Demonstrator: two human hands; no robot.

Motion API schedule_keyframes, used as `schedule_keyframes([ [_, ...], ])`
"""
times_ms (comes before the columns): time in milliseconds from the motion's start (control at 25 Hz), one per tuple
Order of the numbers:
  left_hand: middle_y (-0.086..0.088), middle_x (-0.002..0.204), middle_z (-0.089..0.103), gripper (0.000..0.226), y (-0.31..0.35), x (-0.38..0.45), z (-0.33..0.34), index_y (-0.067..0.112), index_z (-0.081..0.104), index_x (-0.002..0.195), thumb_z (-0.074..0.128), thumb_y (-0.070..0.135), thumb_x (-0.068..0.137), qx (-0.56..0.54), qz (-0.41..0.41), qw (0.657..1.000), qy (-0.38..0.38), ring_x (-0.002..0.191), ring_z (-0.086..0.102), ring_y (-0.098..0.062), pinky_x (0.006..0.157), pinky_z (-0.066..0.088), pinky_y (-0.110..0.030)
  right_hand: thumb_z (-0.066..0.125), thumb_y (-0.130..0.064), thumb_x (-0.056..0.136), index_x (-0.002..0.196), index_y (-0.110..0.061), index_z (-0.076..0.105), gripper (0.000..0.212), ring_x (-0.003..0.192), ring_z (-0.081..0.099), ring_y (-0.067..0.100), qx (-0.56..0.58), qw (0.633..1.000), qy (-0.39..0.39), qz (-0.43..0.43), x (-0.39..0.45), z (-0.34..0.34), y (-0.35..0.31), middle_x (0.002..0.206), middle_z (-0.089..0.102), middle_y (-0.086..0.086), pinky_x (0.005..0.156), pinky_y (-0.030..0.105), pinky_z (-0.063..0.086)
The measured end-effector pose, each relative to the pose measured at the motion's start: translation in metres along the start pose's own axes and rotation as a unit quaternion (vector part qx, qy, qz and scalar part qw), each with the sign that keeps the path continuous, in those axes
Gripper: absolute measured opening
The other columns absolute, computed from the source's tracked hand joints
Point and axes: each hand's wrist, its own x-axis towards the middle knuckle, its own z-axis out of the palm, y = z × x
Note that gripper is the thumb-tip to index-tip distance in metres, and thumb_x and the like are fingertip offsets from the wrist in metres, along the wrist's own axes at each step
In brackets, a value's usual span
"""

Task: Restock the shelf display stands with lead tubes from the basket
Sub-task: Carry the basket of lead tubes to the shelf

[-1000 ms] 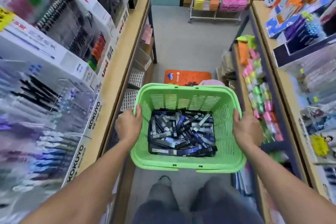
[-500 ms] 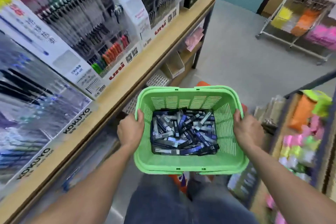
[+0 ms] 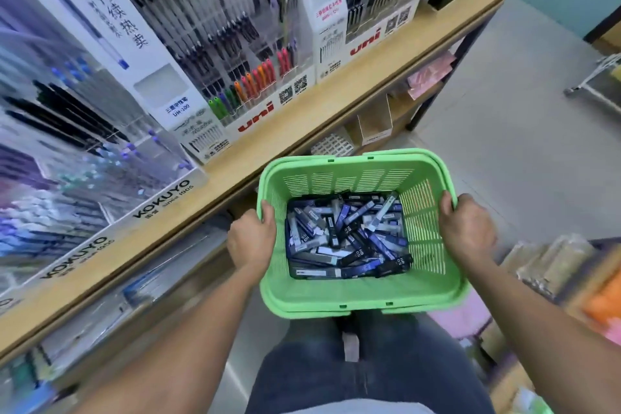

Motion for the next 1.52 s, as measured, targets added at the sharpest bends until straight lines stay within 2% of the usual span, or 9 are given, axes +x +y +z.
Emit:
schedule_keyframes([
  [160,-0.005,0.057,0.046,0.057,0.005,0.009,0.009,0.005,0.056,0.069,0.036,0.046,0.103,-0.001,-0.035,0.999,0.016,0.057,0.05,-0.027,0.057,0.036,-0.033,0.04,-0.041,0.105,0.09,-0.003,0.054,0.043,0.07,0.046,0.031,-0.017,0.999,-0.019,-0.031,0.029,0.004,-0.021,0.078,0.054,0.019,0.064,0.037,0.032],
  [320,-0.006,0.057,0.051,0.058,0.017,0.012,0.024,0.006,0.056,0.067,0.035,0.046,0.103,-0.009,-0.082,0.996,0.025,0.051,0.048,-0.021,0.05,0.03,-0.031,0.041,-0.043,0.103,0.093,-0.001,0.057,0.046,0.079,0.059,0.043,-0.029,0.996,-0.021,-0.086,0.074,0.015,-0.035,0.087,0.063,0.028,0.068,0.042,0.04],
  [520,-0.014,0.063,0.058,0.056,0.051,0.004,0.067,0.003,0.057,0.068,0.038,0.043,0.104,-0.043,-0.156,0.986,0.045,0.059,0.057,-0.031,0.054,0.039,-0.033,0.041,-0.043,0.103,0.087,-0.007,0.051,0.04,0.068,0.056,0.037,-0.041,0.985,-0.061,-0.155,0.151,0.037,-0.042,0.072,0.054,0.016,0.064,0.042,0.046],
  [680,-0.009,0.055,0.048,0.057,0.094,-0.015,0.107,0.003,0.053,0.064,0.04,0.042,0.104,-0.06,-0.268,0.959,0.073,0.05,0.046,-0.021,0.047,0.029,-0.028,0.04,-0.044,0.103,0.083,-0.006,0.053,0.045,0.067,0.058,0.036,-0.045,0.961,-0.114,-0.25,0.22,0.054,-0.044,0.075,0.062,0.021,0.062,0.042,0.05],
  [880,-0.017,0.059,0.054,0.06,0.13,-0.046,0.167,0.007,0.046,0.057,0.039,0.046,0.102,-0.05,-0.337,0.934,0.107,0.061,0.055,-0.033,0.058,0.039,-0.035,0.041,-0.038,0.105,0.086,0.001,0.059,0.047,0.06,0.062,0.036,-0.075,0.923,-0.136,-0.351,0.281,0.059,-0.03,0.068,0.065,0.022,0.059,0.046,0.055],
  [1160,-0.019,0.067,0.06,0.048,0.114,-0.047,0.248,0.005,0.058,0.08,0.039,0.044,0.101,0.005,-0.332,0.938,0.097,0.065,0.06,-0.037,0.064,0.052,-0.038,0.04,-0.038,0.105,0.09,0.003,0.06,0.047,0.071,0.063,0.039,-0.09,0.921,-0.165,-0.341,0.312,0.126,0.012,0.077,0.066,0.024,0.062,0.041,0.047],
  [1280,-0.015,0.066,0.059,0.052,0.087,-0.031,0.296,0.003,0.062,0.086,0.035,0.045,0.101,0.022,-0.332,0.94,0.079,0.06,0.057,-0.034,0.06,0.046,-0.034,0.041,-0.037,0.105,0.092,0.004,0.061,0.047,0.073,0.065,0.041,-0.095,0.928,-0.16,-0.324,0.316,0.177,0.025,0.082,0.067,0.027,0.064,0.042,0.046],
  [1400,-0.013,0.068,0.056,0.045,0.055,-0.009,0.344,0.011,0.058,0.079,0.035,0.044,0.101,0.028,-0.305,0.95,0.063,0.061,0.053,-0.032,0.063,0.042,-0.033,0.042,-0.034,0.106,0.096,0.008,0.061,0.047,0.08,0.066,0.045,-0.104,0.934,-0.163,-0.301,0.32,0.237,0.039,0.089,0.065,0.028,0.068,0.042,0.044],
  [1520,-0.019,0.072,0.063,0.051,0.023,0.025,0.397,0.01,0.055,0.067,0.036,0.043,0.102,0.021,-0.293,0.954,0.06,0.068,0.059,-0.035,0.065,0.049,-0.037,0.042,-0.034,0.105,0.096,0.009,0.061,0.048,0.082,0.066,0.046,-0.105,0.938,-0.161,-0.287,0.326,0.307,0.051,0.09,0.067,0.032,0.066,0.04,0.038],
])
